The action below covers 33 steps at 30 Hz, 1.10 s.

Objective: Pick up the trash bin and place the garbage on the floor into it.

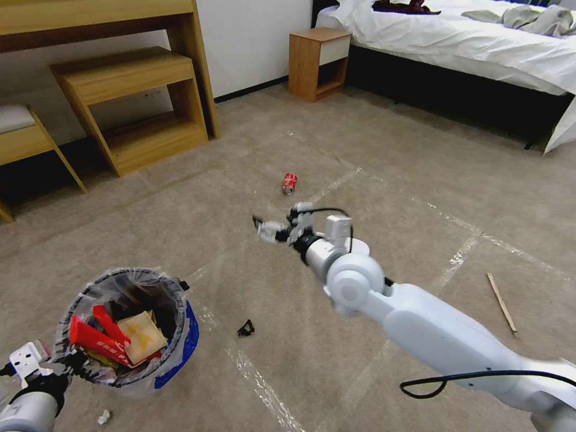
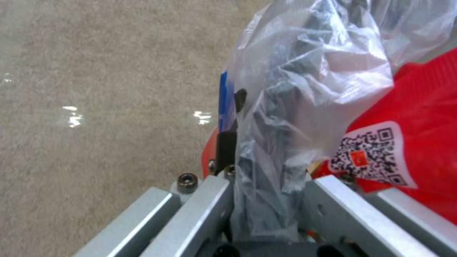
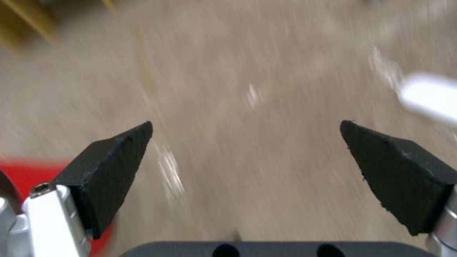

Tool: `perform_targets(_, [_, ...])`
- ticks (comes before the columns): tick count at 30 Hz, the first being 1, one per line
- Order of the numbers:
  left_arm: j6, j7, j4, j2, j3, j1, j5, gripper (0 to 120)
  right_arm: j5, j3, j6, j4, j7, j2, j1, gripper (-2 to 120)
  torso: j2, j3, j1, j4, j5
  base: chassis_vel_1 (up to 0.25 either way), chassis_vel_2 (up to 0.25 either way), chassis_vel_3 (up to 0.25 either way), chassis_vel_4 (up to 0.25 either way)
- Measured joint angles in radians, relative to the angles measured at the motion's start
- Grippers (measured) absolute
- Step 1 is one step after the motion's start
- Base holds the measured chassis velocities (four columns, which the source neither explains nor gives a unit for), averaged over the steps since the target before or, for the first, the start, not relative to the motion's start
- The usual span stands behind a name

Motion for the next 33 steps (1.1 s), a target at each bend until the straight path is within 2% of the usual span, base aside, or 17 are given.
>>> perform_targets(2, [-0.001,0.0,0.014,0.009,0.005,-0.01,0.0,0,0.088,-0.03,-0.126,-0.021,0.096,0.02,0.016,100,0.0,0.0,0.0,-0.0002,-0.0001,0.0,0.0,0.0,0.0])
perform_targets(3, [-0.001,0.0,0.014,0.009,0.005,-0.01,0.0,0,0.088,-0.03,-0.126,-0.021,0.096,0.02,0.016,100,0.0,0.0,0.0,-0.0002,-0.0001,0.0,0.0,0.0,0.0])
perform_targets(5, [-0.003,0.002,0.025,0.014,0.009,-0.017,-0.001,0,0.162,-0.041,-0.214,-0.039,0.152,0.041,0.02,100,0.0,0.0,0.0,-0.0003,0.0,0.0,0.0,0.0,0.0])
perform_targets(7, [-0.006,0.002,0.035,0.015,0.012,-0.02,-0.001,0,0.209,-0.058,-0.264,-0.058,0.197,0.062,0.016,100,0.0,0.0,0.0,-0.0002,0.0,0.0,0.0,0.0,0.0])
perform_targets(12, [-0.01,0.004,0.046,0.015,0.016,-0.026,0.001,0,0.236,-0.092,-0.285,-0.095,0.244,0.096,-0.002,100,0.0,0.0,0.0,-0.0001,0.0001,0.0,0.0,0.0,0.0])
perform_targets(15, [-0.013,0.006,0.054,0.012,0.02,-0.031,0.003,0,0.242,-0.125,-0.285,-0.154,0.267,0.165,-0.035,100,0.0,0.0,0.0,0.0,0.0001,0.0,0.0,0.0,0.0])
perform_targets(25, [-0.016,0.007,0.068,0.026,0.033,-0.044,0.001,0,0.18,-0.163,-0.276,-0.318,0.246,0.245,-0.048,100,0.0,0.0,0.0,-0.0002,0.0001,0.0,0.0,0.0,0.0])
perform_targets(33, [-0.018,0.011,0.073,0.017,0.037,-0.044,0.003,0,0.107,-0.175,-0.272,-0.432,0.206,0.297,-0.058,100,0.0,0.0,0.0,-0.0001,0.0001,0.0,0.0,0.0,0.0])
